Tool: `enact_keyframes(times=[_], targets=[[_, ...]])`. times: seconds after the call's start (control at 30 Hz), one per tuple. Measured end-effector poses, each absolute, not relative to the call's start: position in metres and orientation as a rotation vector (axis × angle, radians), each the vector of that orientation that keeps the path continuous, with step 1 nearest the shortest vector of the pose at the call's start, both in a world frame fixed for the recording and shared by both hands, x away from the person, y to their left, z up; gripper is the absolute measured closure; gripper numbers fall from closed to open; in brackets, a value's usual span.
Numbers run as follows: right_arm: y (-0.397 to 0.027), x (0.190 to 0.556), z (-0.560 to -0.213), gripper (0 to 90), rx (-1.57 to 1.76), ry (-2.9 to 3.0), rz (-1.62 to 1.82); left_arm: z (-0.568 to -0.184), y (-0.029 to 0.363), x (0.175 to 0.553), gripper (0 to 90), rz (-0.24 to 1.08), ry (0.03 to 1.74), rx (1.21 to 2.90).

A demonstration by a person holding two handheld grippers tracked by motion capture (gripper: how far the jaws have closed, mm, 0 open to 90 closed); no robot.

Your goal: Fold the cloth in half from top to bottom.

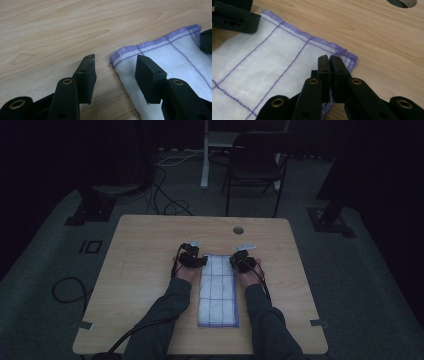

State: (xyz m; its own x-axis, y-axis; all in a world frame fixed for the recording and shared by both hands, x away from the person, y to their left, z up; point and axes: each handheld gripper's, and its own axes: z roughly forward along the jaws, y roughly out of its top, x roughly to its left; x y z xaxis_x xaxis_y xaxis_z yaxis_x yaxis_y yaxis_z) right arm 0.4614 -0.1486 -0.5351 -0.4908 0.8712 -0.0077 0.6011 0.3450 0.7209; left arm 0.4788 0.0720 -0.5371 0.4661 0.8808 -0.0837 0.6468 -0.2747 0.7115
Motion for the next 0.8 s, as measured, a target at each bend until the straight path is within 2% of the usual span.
enact_keyframes(times=[0.1, 0.3, 0.4, 0.57, 0.7, 0.8], targets=[[-0.148, 0.461, -0.536, 82.5, 1.272, 2.218, 0.907, -0.538, 0.070, 0.479, 51.6, 0.445, 1.263, 2.032], [-0.152, 0.462, -0.536, 63.8, 1.311, 2.189, 0.884, -0.538, 0.068, 0.480, 50.0, 0.463, 1.248, 2.054], [-0.156, 0.466, -0.537, 57.9, 1.357, 2.182, 0.898, -0.537, 0.067, 0.482, 49.8, 0.465, 1.242, 2.074], [-0.159, 0.470, -0.537, 54.8, 1.417, 2.183, 0.918, -0.536, 0.066, 0.483, 51.5, 0.459, 1.228, 2.087], [-0.161, 0.473, -0.537, 55.1, 1.432, 2.194, 0.929, -0.535, 0.063, 0.484, 56.9, 0.442, 1.224, 2.095], [-0.160, 0.475, -0.537, 65.5, 1.425, 2.197, 0.950, -0.533, 0.060, 0.486, 64.4, 0.423, 1.240, 2.103]])
